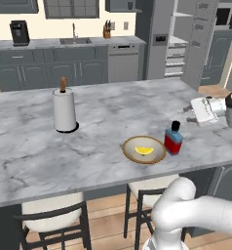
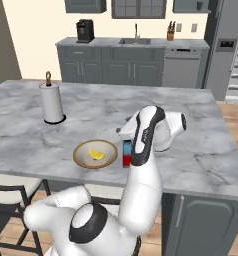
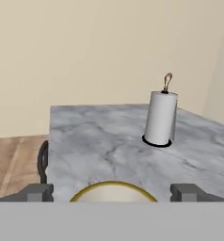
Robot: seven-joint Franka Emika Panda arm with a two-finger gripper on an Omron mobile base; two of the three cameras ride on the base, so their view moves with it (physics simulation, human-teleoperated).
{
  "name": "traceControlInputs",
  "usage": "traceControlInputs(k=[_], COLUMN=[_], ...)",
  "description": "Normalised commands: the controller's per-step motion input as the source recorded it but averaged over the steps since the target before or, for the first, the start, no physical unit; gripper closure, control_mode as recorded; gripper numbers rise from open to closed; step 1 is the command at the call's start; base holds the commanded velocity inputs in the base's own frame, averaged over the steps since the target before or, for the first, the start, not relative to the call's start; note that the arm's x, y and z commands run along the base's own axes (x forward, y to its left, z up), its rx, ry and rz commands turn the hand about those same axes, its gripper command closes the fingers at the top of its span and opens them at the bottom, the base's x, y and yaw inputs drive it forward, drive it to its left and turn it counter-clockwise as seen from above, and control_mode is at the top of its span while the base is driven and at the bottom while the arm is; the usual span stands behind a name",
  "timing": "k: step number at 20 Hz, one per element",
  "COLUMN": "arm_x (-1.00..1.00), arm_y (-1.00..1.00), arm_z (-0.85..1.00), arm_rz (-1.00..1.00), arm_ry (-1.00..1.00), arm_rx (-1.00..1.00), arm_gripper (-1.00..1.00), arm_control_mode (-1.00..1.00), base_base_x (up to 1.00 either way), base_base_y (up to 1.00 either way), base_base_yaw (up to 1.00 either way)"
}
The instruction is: There is a bowl on the dining counter. Grab a lemon wedge from the fridge and place it in the bowl. Then get the liquor bottle and glass cup from the cabinet and place them next to the bowl.
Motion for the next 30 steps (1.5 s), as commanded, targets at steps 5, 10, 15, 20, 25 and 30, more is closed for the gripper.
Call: traceControlInputs(k=[5, 10, 15, 20, 25, 30], arm_x=[-0.56, -0.57, -0.6, -0.74, -0.6, -0.15], arm_y=[0.64, 0.54, 0.42, 0.5, 0.51, 0.14], arm_z=[0.29, 0.12, 0.01, 0.0, -0.01, -0.09], arm_rz=[-0.39, -0.36, -0.32, -0.29, -0.11, 0.03], arm_ry=[0.0, 0.02, 0.09, 0.02, 0.0, 0.0], arm_rx=[-0.17, -0.18, -0.2, -0.2, -0.21, -0.1], arm_gripper=[-1.0, -1.0, -1.0, -1.0, -1.0, -1.0], arm_control_mode=[-1.0, -1.0, -1.0, -1.0, -1.0, -1.0], base_base_x=[0.0, 0.0, 0.0, 0.0, 0.0, 0.0], base_base_y=[0.0, 0.0, 0.0, 0.0, 0.0, 0.0], base_base_yaw=[0.0, 0.0, 0.0, 0.0, 0.0, 0.0])
